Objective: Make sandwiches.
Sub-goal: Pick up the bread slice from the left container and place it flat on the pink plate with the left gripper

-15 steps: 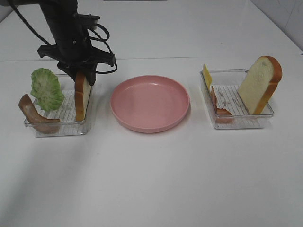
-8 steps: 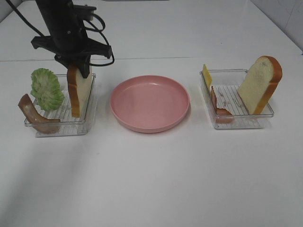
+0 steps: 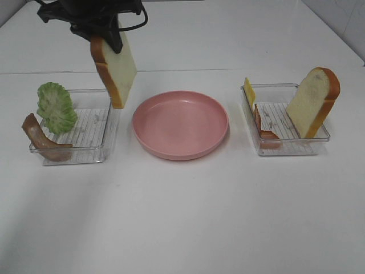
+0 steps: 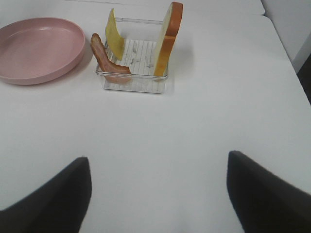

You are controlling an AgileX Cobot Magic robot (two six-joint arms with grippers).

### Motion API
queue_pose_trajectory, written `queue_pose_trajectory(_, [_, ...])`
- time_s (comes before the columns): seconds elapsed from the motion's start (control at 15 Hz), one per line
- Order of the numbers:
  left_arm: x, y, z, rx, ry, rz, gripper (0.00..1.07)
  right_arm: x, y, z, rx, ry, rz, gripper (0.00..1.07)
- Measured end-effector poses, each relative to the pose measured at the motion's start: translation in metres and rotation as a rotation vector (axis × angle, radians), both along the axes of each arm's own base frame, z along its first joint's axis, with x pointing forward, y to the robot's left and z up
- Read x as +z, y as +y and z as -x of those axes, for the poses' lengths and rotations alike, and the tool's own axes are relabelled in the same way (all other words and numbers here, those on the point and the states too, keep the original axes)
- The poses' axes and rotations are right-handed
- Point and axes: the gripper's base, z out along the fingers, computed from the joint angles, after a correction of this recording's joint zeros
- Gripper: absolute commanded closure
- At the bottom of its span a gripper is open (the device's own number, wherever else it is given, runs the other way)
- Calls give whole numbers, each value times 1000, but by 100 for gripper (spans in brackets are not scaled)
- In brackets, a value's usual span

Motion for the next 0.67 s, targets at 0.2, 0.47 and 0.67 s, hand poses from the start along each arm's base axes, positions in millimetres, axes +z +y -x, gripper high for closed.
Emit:
queue_pose_trajectory(0.2, [-17,-27,-12,-50,6,267,107,0,0,0,0,0,0,34])
queue_pose_trajectory(0.47, [-59,-41,-25,-2,112,386,107,0,0,0,0,0,0,34])
queue_pose_trajectory(0.67, [-102,-51,-32,49,228,459,107,0,0,0,0,0,0,34])
